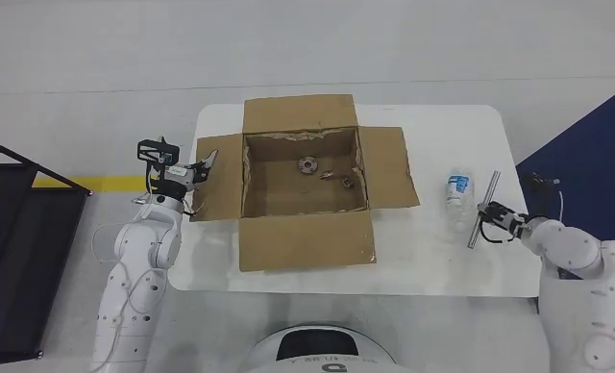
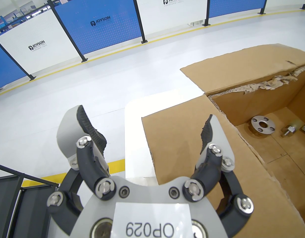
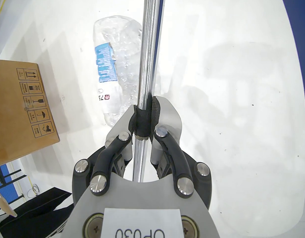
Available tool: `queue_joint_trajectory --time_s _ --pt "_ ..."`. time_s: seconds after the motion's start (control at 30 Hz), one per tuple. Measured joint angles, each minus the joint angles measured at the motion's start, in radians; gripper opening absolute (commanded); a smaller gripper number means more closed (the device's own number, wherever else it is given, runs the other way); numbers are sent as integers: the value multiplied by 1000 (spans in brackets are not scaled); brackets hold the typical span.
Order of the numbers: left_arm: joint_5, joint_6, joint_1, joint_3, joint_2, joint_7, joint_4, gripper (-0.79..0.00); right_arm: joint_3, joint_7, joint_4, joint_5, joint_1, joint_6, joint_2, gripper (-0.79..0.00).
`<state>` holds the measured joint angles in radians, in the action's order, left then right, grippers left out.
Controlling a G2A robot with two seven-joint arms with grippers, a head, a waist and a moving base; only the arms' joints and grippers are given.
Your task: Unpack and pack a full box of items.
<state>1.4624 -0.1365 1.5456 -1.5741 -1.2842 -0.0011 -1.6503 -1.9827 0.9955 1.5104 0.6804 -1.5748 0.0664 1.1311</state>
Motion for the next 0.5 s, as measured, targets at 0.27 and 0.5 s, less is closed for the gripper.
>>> queue_joint_trajectory --time_s 0.27,0.5 --pt "0 0 0 0 0 0 0 0 30 25 -65 14 39 -49 -8 -785" --pt "0 0 0 0 0 0 0 0 57 46 -105 23 68 -64 -16 -785"
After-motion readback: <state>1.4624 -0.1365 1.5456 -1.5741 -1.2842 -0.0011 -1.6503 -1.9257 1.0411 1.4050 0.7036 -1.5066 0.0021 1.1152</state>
